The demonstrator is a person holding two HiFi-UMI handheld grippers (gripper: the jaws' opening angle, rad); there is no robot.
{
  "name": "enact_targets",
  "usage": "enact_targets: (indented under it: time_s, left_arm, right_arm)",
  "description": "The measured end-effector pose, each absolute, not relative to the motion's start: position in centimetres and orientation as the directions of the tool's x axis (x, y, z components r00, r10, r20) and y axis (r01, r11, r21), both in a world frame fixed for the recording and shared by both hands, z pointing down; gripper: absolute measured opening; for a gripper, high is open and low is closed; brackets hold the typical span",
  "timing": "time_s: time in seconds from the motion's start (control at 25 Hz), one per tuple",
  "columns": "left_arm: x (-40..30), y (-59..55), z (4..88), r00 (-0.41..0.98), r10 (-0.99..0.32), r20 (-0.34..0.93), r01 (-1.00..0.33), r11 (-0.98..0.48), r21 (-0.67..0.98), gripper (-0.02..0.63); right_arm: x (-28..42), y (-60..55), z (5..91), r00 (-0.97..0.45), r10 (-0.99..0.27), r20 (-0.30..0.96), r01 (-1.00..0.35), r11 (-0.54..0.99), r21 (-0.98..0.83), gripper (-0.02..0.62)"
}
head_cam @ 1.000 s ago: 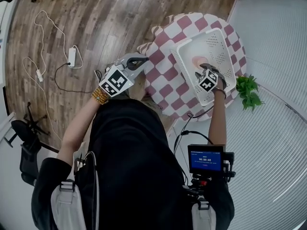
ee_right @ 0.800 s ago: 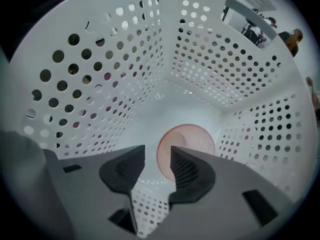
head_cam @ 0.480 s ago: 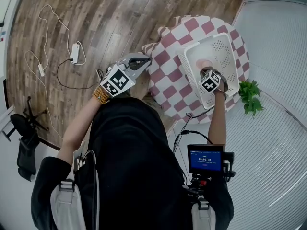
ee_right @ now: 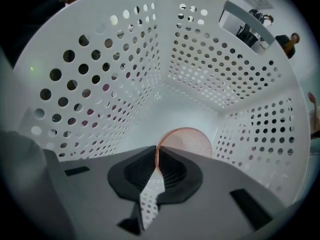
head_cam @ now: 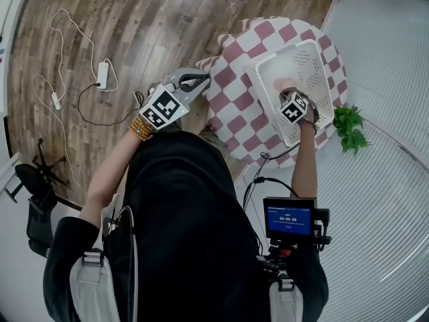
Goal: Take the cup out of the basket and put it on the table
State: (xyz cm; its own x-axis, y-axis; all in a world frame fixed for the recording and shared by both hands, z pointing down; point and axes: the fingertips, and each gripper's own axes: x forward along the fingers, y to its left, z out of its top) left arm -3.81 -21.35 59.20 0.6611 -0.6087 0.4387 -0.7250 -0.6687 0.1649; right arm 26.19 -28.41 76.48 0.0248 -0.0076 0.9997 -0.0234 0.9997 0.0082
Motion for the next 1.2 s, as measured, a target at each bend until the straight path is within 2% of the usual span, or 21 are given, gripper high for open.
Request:
enact_targets:
  time_s: [1.2]
  left_arm:
    - [-3.0, -22.3, 57.9, 0.678, -0.607, 0.415, -0.700, -0.705, 0.114, 0.006]
  right_arm:
    - [26.5, -30.0, 74.5, 0.006, -0.103, 0.995, -0.104, 0.989, 0.103, 0.024]
